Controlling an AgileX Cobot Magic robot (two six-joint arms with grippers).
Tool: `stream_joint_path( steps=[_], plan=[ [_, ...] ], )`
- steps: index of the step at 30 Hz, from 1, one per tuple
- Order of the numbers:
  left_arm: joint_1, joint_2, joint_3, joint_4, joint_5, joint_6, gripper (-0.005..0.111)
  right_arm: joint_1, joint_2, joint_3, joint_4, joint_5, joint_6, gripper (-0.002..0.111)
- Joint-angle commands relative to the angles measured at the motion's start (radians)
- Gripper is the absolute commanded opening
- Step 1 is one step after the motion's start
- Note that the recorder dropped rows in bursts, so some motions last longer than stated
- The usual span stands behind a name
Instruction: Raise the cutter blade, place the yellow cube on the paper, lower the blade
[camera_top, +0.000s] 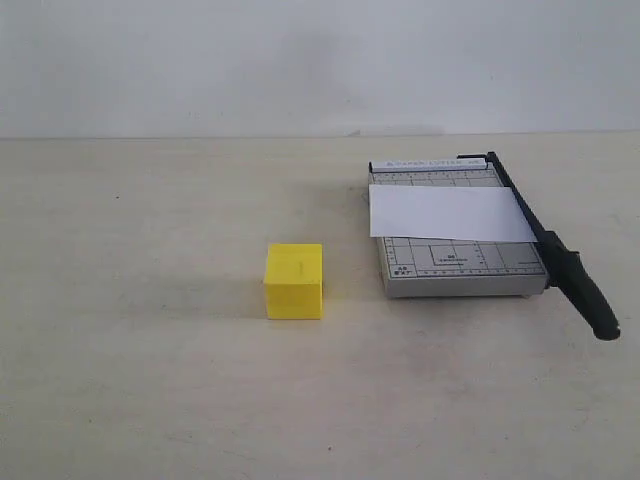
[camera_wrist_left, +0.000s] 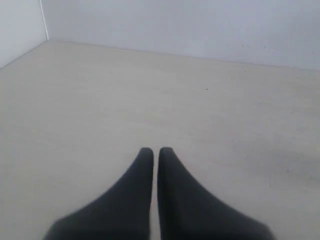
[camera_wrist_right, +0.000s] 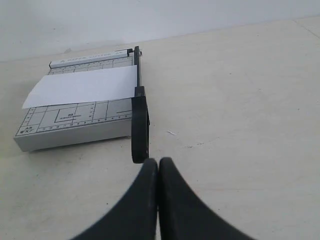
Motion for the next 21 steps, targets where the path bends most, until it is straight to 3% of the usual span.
stream_joint_path(
  steps=[1,14,21],
  plan=[
    [-0.005,-0.003,-0.004,0.000,-0.007,-0.005,0.004,0.001,-0.005,-0.001,-0.017,-0.004,-0.039,0.000],
    [-0.005,-0.003,-0.004,0.000,-0.007,-0.005,0.004,0.001,-0.005,-0.001,-0.027,-0.080,-0.044,0.000],
    [-0.005,-0.003,-0.004,0.000,-0.007,-0.005,0.004,0.001,-0.005,-0.001,0.139,-0.222,0.125,0.000]
  ],
)
